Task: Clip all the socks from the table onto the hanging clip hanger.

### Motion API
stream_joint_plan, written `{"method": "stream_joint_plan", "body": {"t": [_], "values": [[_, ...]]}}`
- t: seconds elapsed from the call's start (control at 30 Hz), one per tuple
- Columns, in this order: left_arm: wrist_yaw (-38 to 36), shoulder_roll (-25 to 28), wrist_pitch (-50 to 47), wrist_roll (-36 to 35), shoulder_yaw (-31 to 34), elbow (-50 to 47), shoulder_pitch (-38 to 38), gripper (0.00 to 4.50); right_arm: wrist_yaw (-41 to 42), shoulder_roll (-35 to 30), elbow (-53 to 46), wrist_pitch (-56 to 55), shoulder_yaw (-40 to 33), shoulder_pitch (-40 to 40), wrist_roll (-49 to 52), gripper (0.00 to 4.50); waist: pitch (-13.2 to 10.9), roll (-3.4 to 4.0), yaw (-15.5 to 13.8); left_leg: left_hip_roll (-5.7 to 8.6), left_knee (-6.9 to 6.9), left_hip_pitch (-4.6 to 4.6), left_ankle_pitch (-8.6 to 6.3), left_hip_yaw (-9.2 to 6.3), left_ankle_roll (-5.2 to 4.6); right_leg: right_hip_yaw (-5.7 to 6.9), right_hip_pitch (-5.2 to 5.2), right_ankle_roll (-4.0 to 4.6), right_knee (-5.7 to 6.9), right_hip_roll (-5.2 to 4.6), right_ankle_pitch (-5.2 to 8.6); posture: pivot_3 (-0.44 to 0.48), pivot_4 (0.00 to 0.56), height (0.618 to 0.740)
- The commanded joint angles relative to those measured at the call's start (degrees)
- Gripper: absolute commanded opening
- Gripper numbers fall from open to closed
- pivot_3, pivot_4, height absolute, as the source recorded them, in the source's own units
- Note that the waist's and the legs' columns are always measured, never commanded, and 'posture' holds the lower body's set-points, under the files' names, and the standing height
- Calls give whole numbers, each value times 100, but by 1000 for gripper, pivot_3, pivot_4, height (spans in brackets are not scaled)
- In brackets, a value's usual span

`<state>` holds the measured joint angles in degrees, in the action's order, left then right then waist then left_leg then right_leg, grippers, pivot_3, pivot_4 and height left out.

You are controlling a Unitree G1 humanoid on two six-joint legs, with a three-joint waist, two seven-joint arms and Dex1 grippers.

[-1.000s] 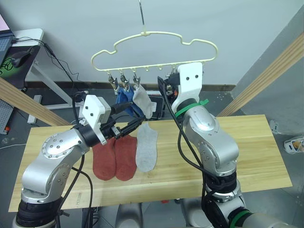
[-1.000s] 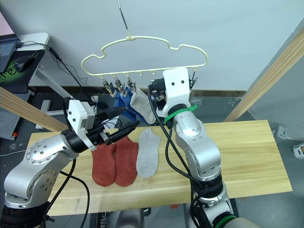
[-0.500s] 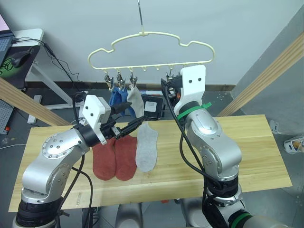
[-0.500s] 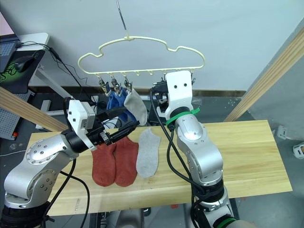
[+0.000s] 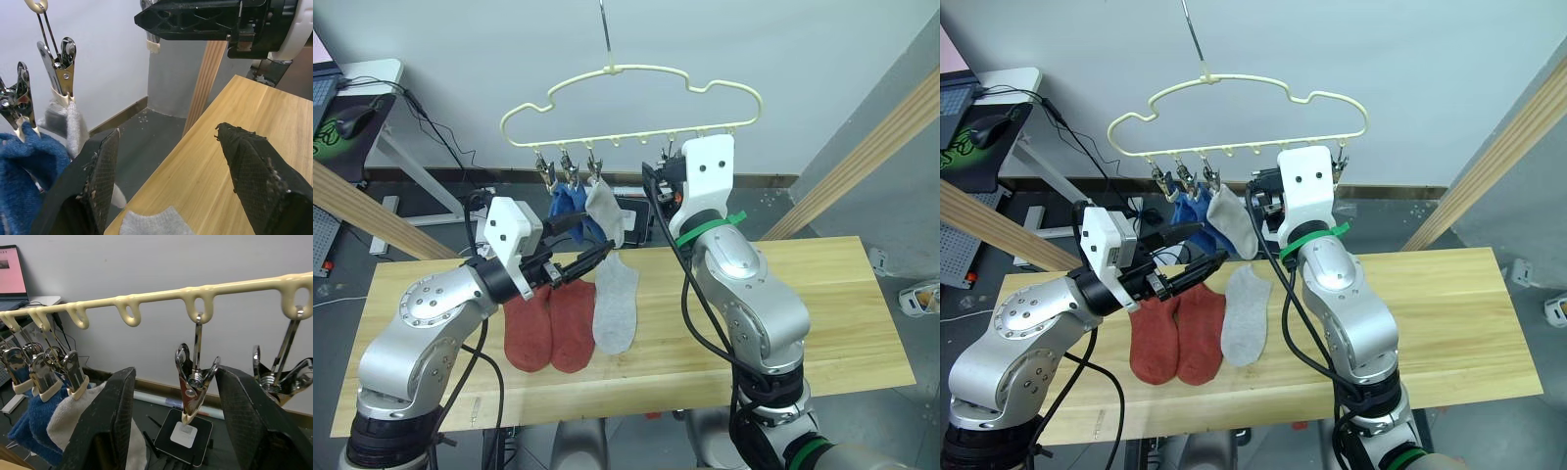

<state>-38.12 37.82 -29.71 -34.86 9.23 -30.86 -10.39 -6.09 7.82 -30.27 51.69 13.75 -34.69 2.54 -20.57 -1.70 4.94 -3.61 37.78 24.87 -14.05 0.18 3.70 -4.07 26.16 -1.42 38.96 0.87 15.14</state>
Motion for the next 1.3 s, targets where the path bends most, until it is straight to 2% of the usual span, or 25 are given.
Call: {"method": "stream_joint_plan", "body": {"t": [0.03,0.33,0.6,0.87,1.0,1.3], "values": [[-3,-62,106,-8,55,-58,51,3441,0,383,-31,-248,124,-164,67,2614,0,0,0,0,0,0,0,0,0,0,0,0,0,0,0,-131,374,740],[46,-87,120,-1,145,-74,153,3441,145,35,57,-519,140,-71,25,2614,0,0,-3,0,0,0,0,0,0,1,0,0,0,0,0,-123,377,740],[-35,-68,279,102,111,-3,256,3441,991,-1047,-754,-133,1,546,229,2614,0,-1,-11,2,0,1,0,3,0,-2,-1,-2,-1,0,1,-139,366,740],[-124,-3,345,137,132,-3,338,3441,2222,-2160,-995,-788,-325,1009,734,2614,0,-1,-2,3,1,1,0,6,0,-1,-1,-16,0,5,9,-138,363,740],[-162,24,341,136,151,26,305,3441,2428,-2180,-980,-793,-491,903,1022,2614,0,-1,2,2,1,1,0,7,0,0,-2,-16,1,6,9,-142,364,740],[-206,27,324,93,118,53,170,3441,2395,-2048,-641,-968,-320,607,1008,2614,1,-1,-5,6,3,1,0,7,0,-2,-2,-7,2,6,4,-142,367,740]]}}
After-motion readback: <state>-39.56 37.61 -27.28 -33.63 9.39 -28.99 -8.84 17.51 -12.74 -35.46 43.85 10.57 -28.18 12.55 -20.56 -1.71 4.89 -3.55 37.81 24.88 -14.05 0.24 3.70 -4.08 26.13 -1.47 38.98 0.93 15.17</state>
